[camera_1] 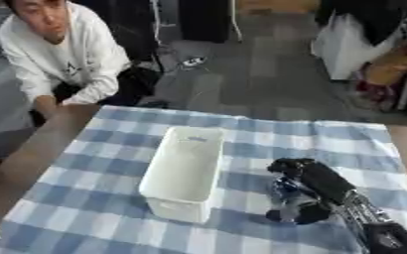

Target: Pick up objects on the table and place them in the box.

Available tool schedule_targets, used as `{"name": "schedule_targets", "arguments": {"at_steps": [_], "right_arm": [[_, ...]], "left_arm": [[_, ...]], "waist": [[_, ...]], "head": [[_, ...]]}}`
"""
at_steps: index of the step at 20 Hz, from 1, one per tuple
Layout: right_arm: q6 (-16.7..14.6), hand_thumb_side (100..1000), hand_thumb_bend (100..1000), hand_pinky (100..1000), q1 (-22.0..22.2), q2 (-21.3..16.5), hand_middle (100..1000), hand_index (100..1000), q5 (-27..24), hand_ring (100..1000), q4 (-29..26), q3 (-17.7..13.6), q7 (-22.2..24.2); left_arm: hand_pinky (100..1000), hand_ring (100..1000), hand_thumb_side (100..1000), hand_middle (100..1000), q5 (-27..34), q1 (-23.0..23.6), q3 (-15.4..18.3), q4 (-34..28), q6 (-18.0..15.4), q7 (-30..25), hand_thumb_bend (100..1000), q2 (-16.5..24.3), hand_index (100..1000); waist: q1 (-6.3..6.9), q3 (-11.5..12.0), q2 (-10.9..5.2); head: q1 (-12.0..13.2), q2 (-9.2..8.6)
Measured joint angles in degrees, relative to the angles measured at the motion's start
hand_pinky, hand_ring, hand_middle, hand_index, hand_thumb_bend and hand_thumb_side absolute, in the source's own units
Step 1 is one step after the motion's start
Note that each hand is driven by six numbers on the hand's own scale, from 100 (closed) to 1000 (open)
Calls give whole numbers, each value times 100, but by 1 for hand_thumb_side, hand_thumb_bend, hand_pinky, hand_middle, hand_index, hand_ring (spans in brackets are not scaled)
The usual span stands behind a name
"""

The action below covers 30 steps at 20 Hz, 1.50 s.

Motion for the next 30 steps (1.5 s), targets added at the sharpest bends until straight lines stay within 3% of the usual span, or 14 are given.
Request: {"name": "schedule_targets", "arguments": {"at_steps": [6,19,20,21,29,30], "right_arm": [[23,1000,657,614,-140,50,785,884,20,662,131,-80,-70],[-33,1000,628,564,-200,142,745,866,-88,610,347,-187,-379],[-36,1000,591,568,-200,142,748,865,-77,615,377,-191,-411],[-32,1000,626,540,-200,142,728,855,-57,588,403,-194,-440],[-83,985,604,470,-165,149,671,774,46,519,449,-226,-769],[-75,955,581,427,-140,153,617,723,46,478,449,-226,-794]], "left_arm": [[832,791,827,959,34,-47,-17,0,-17,-18,177,-2,982],[832,791,829,959,44,-94,-43,0,-18,-19,171,-3,982],[832,791,830,959,44,-94,-47,0,-18,-19,170,-3,982],[832,791,830,959,44,-95,-48,0,-18,-19,170,-3,982],[832,791,830,959,44,-97,-48,0,-18,-19,168,-3,981],[832,791,830,959,44,-98,-48,0,-18,-19,167,-3,981]], "waist": [[0,27,38],[16,32,119],[20,31,125],[22,31,127],[34,29,149],[35,29,159]], "head": [[-33,-101],[-33,-110],[-33,-110],[-33,-110],[-32,-110],[-31,-110]]}}
